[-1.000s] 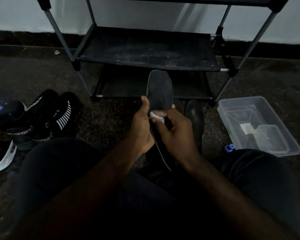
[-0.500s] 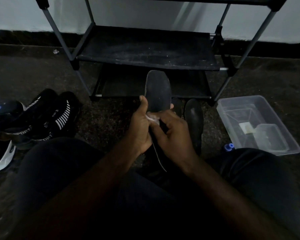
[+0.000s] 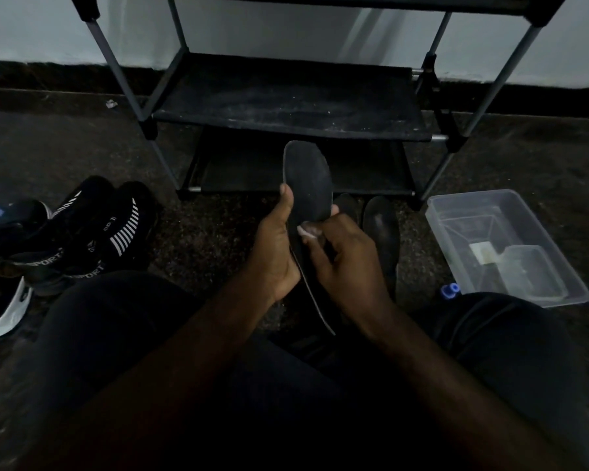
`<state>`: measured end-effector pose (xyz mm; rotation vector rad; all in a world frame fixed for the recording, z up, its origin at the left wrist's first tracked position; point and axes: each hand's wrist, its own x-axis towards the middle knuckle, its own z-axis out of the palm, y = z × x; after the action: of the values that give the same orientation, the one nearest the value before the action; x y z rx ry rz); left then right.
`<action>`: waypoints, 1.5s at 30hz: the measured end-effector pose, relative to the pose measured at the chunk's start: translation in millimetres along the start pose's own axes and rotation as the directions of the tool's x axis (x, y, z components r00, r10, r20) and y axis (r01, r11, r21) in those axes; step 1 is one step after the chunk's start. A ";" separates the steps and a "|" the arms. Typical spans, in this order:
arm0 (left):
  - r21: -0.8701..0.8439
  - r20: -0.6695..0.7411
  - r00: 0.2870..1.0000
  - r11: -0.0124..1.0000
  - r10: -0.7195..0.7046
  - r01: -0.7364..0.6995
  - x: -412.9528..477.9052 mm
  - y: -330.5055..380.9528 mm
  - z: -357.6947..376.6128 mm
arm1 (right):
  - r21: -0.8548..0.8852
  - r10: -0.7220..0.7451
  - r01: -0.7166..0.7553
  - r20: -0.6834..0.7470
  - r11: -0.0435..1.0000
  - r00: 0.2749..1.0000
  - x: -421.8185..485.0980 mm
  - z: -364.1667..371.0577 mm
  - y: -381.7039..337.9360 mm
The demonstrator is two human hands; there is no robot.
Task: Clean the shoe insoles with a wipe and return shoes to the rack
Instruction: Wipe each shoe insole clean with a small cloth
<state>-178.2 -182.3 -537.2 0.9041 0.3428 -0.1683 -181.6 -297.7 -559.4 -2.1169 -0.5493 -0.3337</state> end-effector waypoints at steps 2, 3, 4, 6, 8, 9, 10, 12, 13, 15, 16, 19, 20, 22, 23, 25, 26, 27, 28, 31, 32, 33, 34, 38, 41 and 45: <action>-0.025 0.015 1.000 0.999 -0.020 0.020 -0.6 1.4 1.1 | -0.080 0.007 -0.012 -0.061 0.997 0.998 6.4 -3.0 6.4; -0.037 0.022 0.999 0.999 -0.024 0.025 -0.3 2.0 1.7 | -0.125 0.014 -0.027 -0.105 0.992 0.994 10.0 -4.9 10.3; -0.045 0.025 0.999 0.999 -0.027 0.028 0.6 2.0 2.1 | -0.157 0.024 -0.046 -0.139 0.987 0.990 12.4 -6.5 13.2; -0.051 0.009 1.000 0.999 -0.019 0.019 2.1 2.2 1.5 | -0.157 0.052 -0.077 -0.158 0.985 0.986 11.9 -6.3 13.9; -0.049 -0.004 1.000 0.999 0.000 0.000 2.7 2.7 -0.2 | -0.079 0.063 -0.072 -0.109 0.994 0.992 5.9 -2.3 9.3; -0.050 -0.008 1.000 0.999 0.001 -0.002 2.7 3.4 -1.2 | -0.024 0.054 -0.056 -0.068 0.998 0.996 2.4 -0.3 6.1; -0.061 -0.014 1.000 0.998 -0.001 0.000 2.0 4.6 -1.5 | 0.025 0.031 -0.031 -0.021 0.999 0.999 -0.3 1.0 3.2; -0.097 -0.018 1.000 0.995 -0.017 0.015 -0.1 6.6 -1.1 | 0.050 -0.023 0.021 0.033 0.999 0.999 0.5 1.2 2.6; -0.112 -0.009 1.000 0.993 -0.026 0.025 -0.6 6.8 -1.4 | 0.027 -0.023 0.023 0.030 0.999 0.999 3.6 0.5 4.7; -0.134 0.005 0.999 0.990 -0.032 0.033 -0.8 6.7 -0.2 | -0.036 0.033 -0.034 -0.024 0.999 0.999 10.1 -2.9 10.6; -0.140 0.005 0.999 0.989 -0.040 0.040 -0.9 7.0 1.7 | -0.053 0.050 -0.052 -0.055 0.997 0.997 12.0 -4.1 12.8; -0.112 -0.021 0.999 0.993 -0.045 0.043 -1.9 8.8 2.6 | 0.034 0.060 -0.058 -0.041 0.998 0.997 8.1 -3.0 8.6; -0.106 -0.025 0.998 0.993 -0.049 0.046 -2.4 9.4 1.3 | 0.084 0.048 -0.048 0.001 0.995 0.999 5.2 -1.7 4.5; -0.096 -0.016 0.998 0.993 -0.068 0.067 -3.8 10.2 -1.1 | 0.138 -0.018 0.010 0.064 0.990 0.998 0.8 0.2 -1.9; -0.094 -0.002 0.997 0.993 -0.075 0.074 -4.6 10.2 -1.4 | 0.139 -0.048 0.037 0.072 0.990 0.996 0.4 0.2 -2.8; -0.110 0.024 0.998 0.992 -0.058 0.060 -4.7 10.4 0.1 | 0.077 -0.056 0.054 0.029 0.996 0.998 4.8 -1.0 1.0; -0.126 0.024 0.999 0.991 -0.042 0.045 -4.2 10.1 0.9 | 0.028 -0.038 0.038 -0.013 0.999 0.999 8.3 -2.1 4.6; -0.139 0.024 0.999 0.990 -0.029 0.032 -3.1 9.0 0.8 | -0.018 -0.014 0.013 -0.052 1.000 0.999 11.2 -3.6 8.1; -0.145 0.025 0.999 0.989 -0.019 0.023 -2.0 7.9 0.5 | -0.050 0.006 -0.010 -0.087 0.999 0.996 12.7 -4.7 10.0; -0.108 0.034 0.999 0.994 -0.003 0.007 -0.6 5.0 -2.3 | 0.024 0.050 -0.048 -0.079 0.999 0.996 7.1 -2.4 3.3; -0.094 0.039 0.999 0.995 -0.007 0.011 -0.5 4.6 -3.5 | 0.073 0.047 -0.044 -0.039 0.996 0.998 3.8 -1.0 -2.1; -0.087 0.035 0.999 0.996 -0.016 0.019 -0.8 4.9 -3.7 | 0.106 0.029 -0.029 0.003 0.994 1.000 0.8 -0.1 -7.1; -0.093 0.027 0.999 0.995 -0.022 0.024 -1.4 5.5 -3.3 | 0.118 0.008 -0.012 0.031 0.993 0.999 -0.6 0.2 -9.5; -0.140 0.041 0.999 0.990 0.002 0.004 -2.0 5.8 0.0 | -0.022 0.025 -0.027 -0.124 0.999 0.992 11.3 -4.8 2.9; -0.155 0.041 0.999 0.988 0.009 -0.003 -1.0 4.3 0.9 | -0.013 0.069 -0.073 -0.181 0.997 0.981 13.4 -5.9 7.5; -0.135 0.030 1.000 0.991 0.009 -0.005 -0.8 7.4 0.4 | 0.141 0.001 -0.001 -0.004 0.990 1.000 7.9 -1.9 -13.9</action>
<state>-176.8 -178.1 -531.2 0.7688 0.3190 -0.1502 -181.8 -290.2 -545.2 -1.9795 -0.5531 -0.2901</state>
